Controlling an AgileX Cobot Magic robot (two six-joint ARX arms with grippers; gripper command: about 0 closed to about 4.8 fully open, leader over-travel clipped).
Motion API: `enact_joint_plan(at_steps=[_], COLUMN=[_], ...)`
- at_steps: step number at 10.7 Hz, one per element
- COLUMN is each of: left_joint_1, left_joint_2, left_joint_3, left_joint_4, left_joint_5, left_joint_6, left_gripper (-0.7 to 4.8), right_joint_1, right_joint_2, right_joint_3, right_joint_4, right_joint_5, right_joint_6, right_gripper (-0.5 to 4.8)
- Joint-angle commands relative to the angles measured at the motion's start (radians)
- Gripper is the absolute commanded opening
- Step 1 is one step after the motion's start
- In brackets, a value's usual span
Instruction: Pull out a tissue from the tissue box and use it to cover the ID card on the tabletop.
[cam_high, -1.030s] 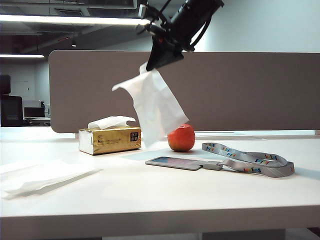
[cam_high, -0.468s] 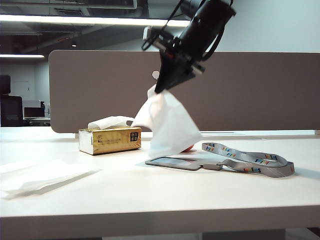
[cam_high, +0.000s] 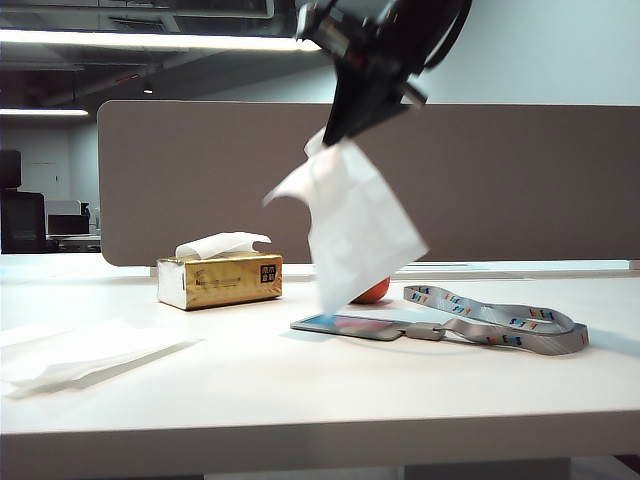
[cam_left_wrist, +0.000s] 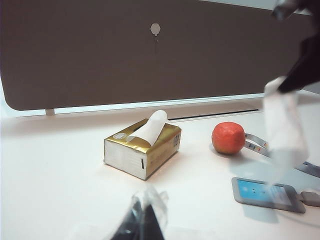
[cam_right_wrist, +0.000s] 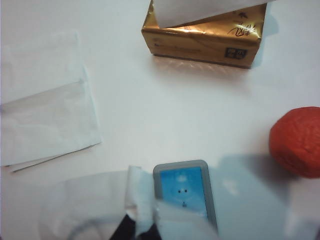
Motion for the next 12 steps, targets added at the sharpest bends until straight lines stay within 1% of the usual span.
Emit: enact_joint_plan(at_steps=[1,2,3,4,5,6,7,9,10,11,12], left_joint_1=[0.0,0.0,0.0,0.0,0.0,0.0,0.0,-0.001,-0.001,-0.001,-0.001], left_joint_2=[0.001,0.001,0.001,0.001,0.001,0.001,0.001,0.001,0.001,0.001,0.001], left_joint_3=[0.004,0.004,0.004,0.004,0.004,0.004,0.004,0.004,0.004,0.004,0.004], left_joint_4=[0.013,0.013,0.013,0.013,0.013,0.013,0.013,0.013,0.013,0.013,0.013], left_joint_5=[0.002,0.002,0.002,0.002,0.002,0.002,0.003,0.003,0.003,0.003,0.003], left_joint_6=[0.001,0.001,0.0,0.001,0.0,0.0,0.0,0.0,0.0,0.0,0.0], left_gripper=[-0.06,-0.06,-0.06,-0.06,-0.06,-0.06,-0.06,-0.06,-0.06,-0.06,-0.06], right_joint_1=[0.001,0.001,0.001,0.001,0.001,0.001,0.001,0.001,0.001,0.001,0.001], right_joint_2=[-0.169,-0.3,-0.43,-0.457,-0.543,-0.55,-0.532,-0.515,-0.466,-0.38,-0.359], right_joint_3=[0.003,-0.061,-0.22,-0.261,-0.414,-0.437,-0.632,-0.698,-0.765,-0.776,-0.776], right_joint_4=[-0.132,-0.155,-0.067,-0.037,0.127,0.157,0.444,0.548,0.663,0.773,0.797], right_joint_5=[0.03,0.032,0.033,0.036,0.036,0.036,0.036,0.036,0.036,0.052,0.058], right_joint_6=[0.0,0.014,0.058,0.061,0.062,0.067,0.11,0.125,0.14,0.14,0.14], right_gripper=[-0.06,-0.06,-0.06,-0.06,-0.06,-0.06,-0.06,-0.06,-0.06,-0.06,-0.06])
